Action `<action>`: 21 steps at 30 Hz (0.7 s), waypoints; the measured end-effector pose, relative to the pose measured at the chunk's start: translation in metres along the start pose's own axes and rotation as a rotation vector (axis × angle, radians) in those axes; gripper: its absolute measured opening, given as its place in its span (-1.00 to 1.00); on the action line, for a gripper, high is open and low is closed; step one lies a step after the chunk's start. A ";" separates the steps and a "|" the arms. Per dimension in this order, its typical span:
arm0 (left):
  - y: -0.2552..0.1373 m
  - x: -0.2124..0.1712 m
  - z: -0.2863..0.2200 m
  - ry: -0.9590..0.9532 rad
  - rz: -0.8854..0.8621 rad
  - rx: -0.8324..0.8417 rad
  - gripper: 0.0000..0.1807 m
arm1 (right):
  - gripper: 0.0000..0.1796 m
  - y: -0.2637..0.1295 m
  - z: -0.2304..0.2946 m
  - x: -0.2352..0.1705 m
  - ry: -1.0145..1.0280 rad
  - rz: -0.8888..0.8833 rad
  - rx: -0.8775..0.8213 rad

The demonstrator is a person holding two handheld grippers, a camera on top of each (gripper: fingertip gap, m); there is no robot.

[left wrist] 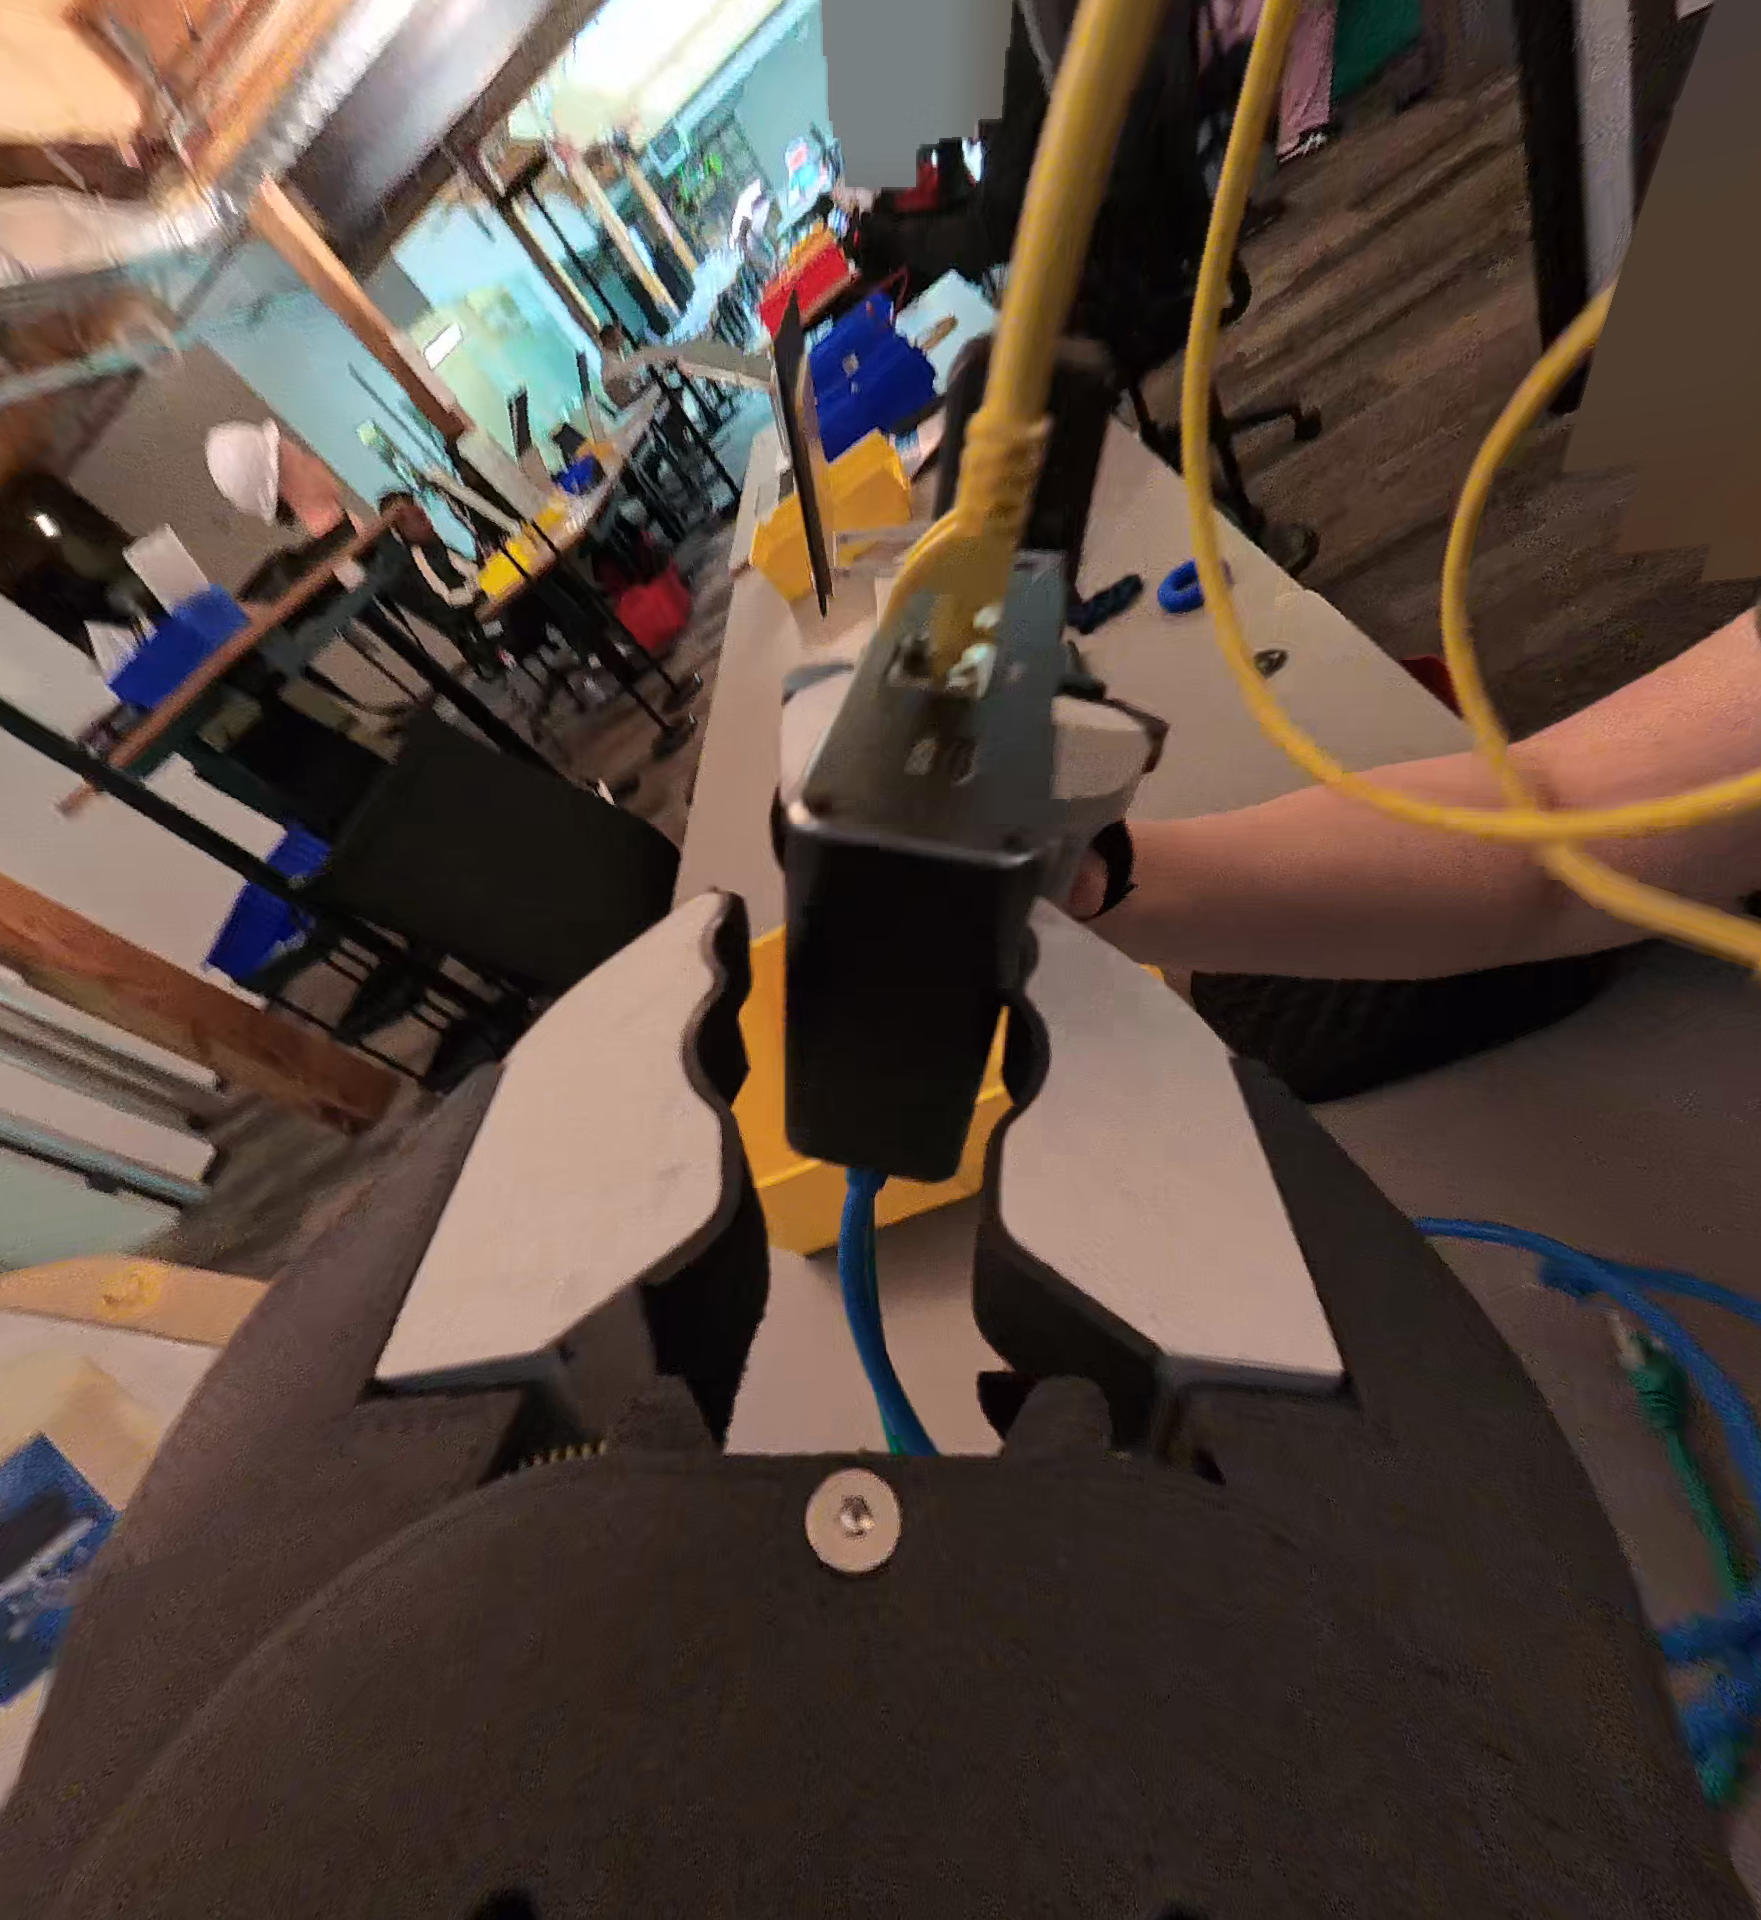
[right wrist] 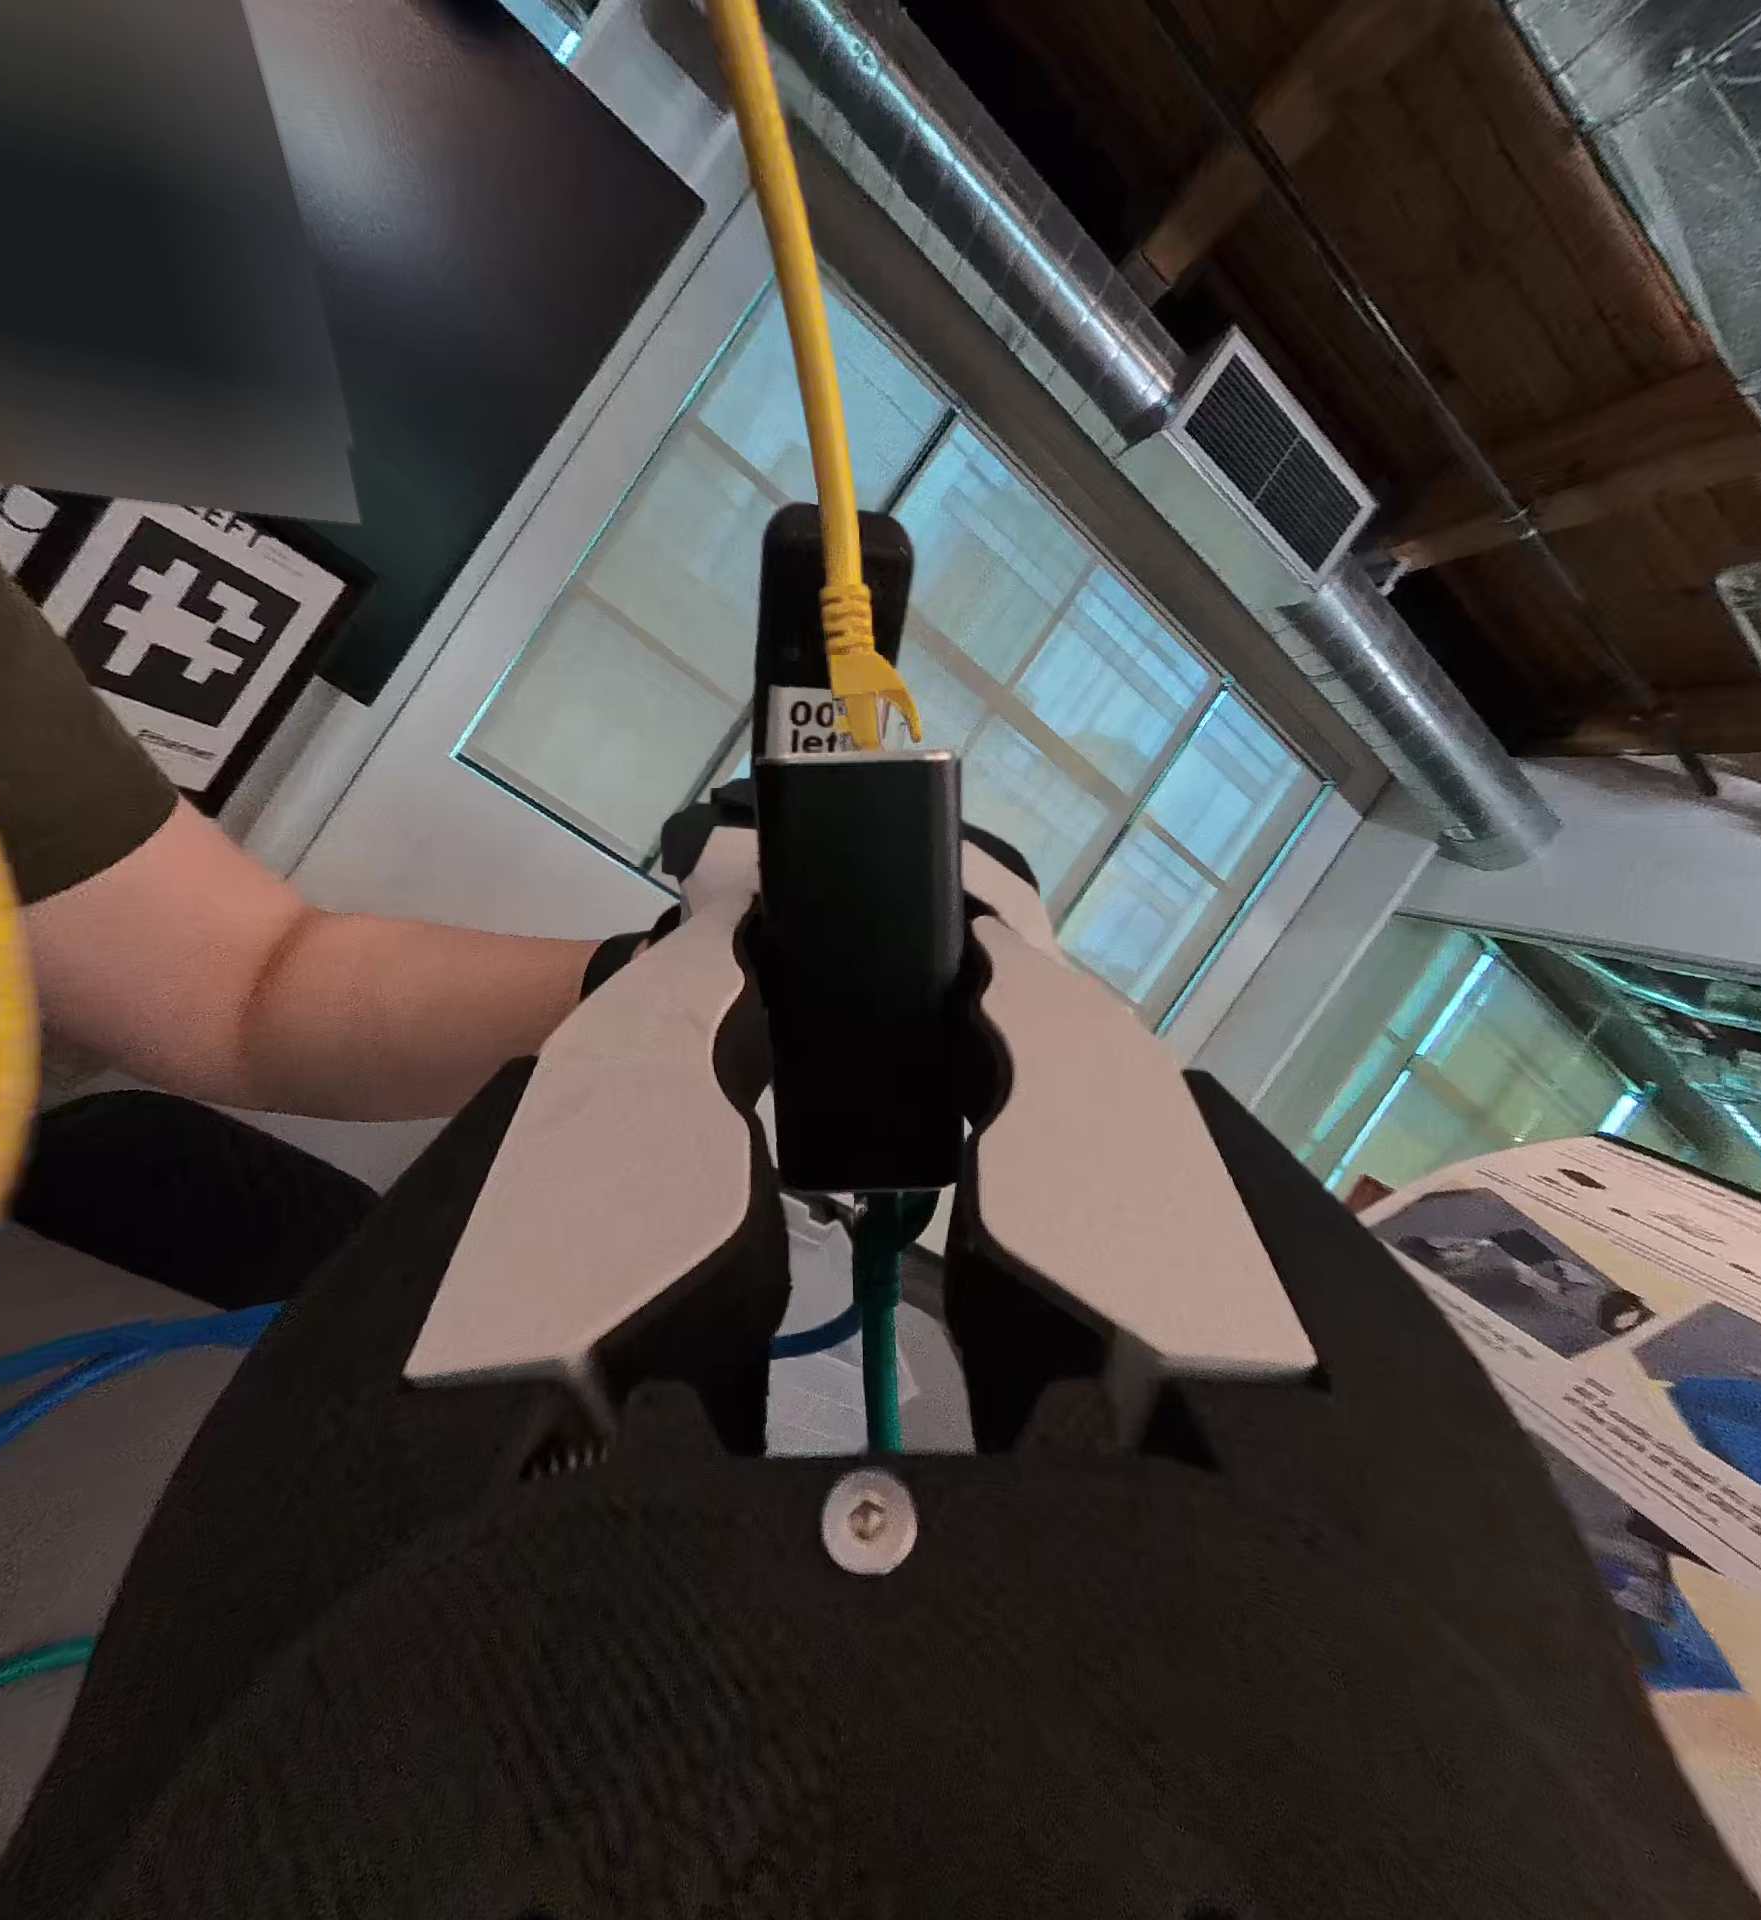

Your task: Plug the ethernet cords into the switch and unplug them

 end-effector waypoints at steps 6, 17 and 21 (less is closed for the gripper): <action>0.002 -0.002 -0.014 0.110 0.014 0.074 -0.58 | -0.63 0.000 -0.001 -0.016 0.112 -0.088 0.082; -0.016 -0.038 -0.031 0.350 0.216 0.414 -0.60 | -0.49 -0.017 -0.021 -0.037 0.017 0.295 -0.023; -0.033 -0.062 -0.032 0.415 0.288 0.527 -0.60 | -0.48 -0.058 -0.051 -0.034 -0.047 0.587 -0.261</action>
Point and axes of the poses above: each gripper's, where its closed fingertips meet, y out along the fingers, x out of its top, z = x × y across the jaws, the point moved 9 cm from there along -y, back along the fingers, and after that the axes turned 2 degrees about z, right-handed, at the moved point
